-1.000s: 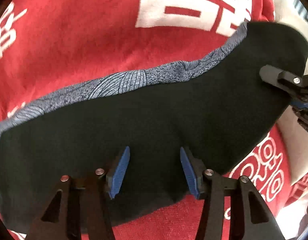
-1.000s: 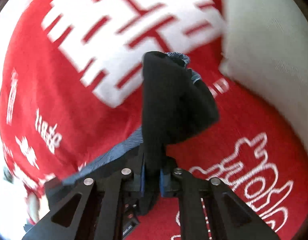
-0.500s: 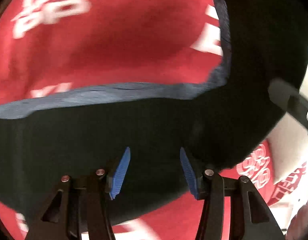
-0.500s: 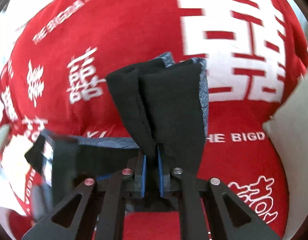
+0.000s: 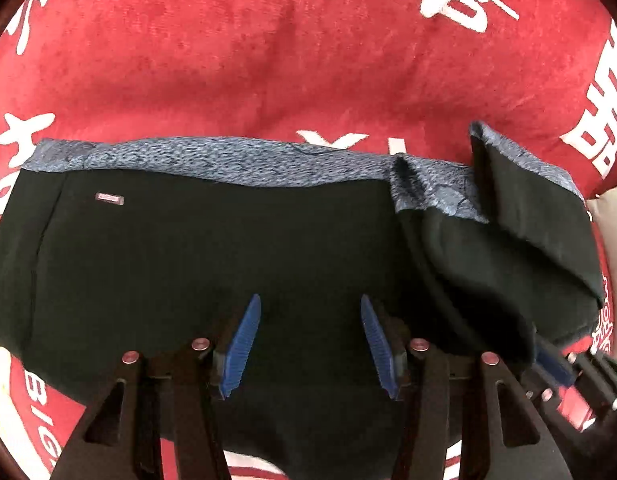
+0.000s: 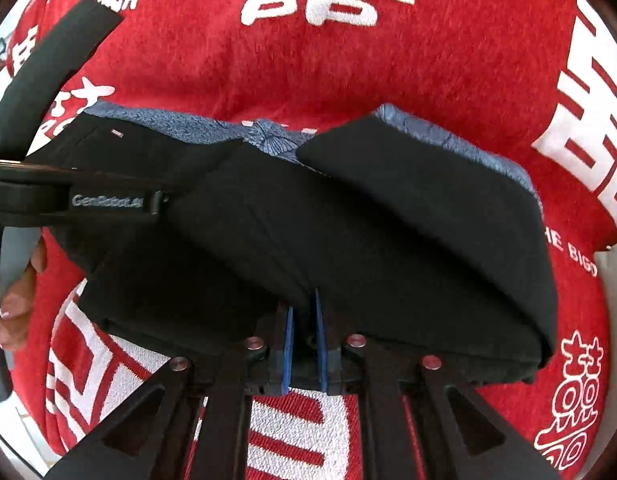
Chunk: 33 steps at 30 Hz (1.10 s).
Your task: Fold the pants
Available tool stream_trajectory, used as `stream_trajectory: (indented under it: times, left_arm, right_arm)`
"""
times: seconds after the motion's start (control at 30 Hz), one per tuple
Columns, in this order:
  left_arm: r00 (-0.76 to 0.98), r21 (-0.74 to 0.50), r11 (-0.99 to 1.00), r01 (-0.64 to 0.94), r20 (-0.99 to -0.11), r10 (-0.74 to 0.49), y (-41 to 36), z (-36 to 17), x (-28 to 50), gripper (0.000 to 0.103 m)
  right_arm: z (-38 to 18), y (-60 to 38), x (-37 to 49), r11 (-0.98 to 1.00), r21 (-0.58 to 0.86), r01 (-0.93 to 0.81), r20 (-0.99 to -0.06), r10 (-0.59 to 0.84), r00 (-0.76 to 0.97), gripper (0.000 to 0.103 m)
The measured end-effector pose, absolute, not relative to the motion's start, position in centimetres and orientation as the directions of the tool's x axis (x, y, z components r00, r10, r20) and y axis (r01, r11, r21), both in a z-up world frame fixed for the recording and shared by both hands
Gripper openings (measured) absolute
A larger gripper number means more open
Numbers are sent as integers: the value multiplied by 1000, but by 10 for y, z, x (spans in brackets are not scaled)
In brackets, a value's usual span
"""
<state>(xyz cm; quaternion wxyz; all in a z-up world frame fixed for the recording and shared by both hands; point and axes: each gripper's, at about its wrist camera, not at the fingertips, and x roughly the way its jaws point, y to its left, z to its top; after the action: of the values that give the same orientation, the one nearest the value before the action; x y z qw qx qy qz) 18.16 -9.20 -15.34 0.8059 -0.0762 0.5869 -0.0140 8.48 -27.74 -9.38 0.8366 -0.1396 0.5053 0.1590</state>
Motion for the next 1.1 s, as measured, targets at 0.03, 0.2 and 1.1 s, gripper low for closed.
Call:
stream_trajectory:
  times: [0.03,0.2,1.1]
  left_arm:
    - [309,-134,989,-63,-945,-108,-89,-152,180,59]
    - [304,-118,988,-96,-949,-83,-77,-133,179,63]
    - [229,-415,896,160,-867,-442,-173,-102,262,74]
  right_arm:
    - [-94,-277,85,906,-78,-416,-893,122,433,13]
    - [-88,-277,90,877,-80,-473,-916,123,383,18]
    - [-64,-407,125,981,105,-164,-928,156,339,56]
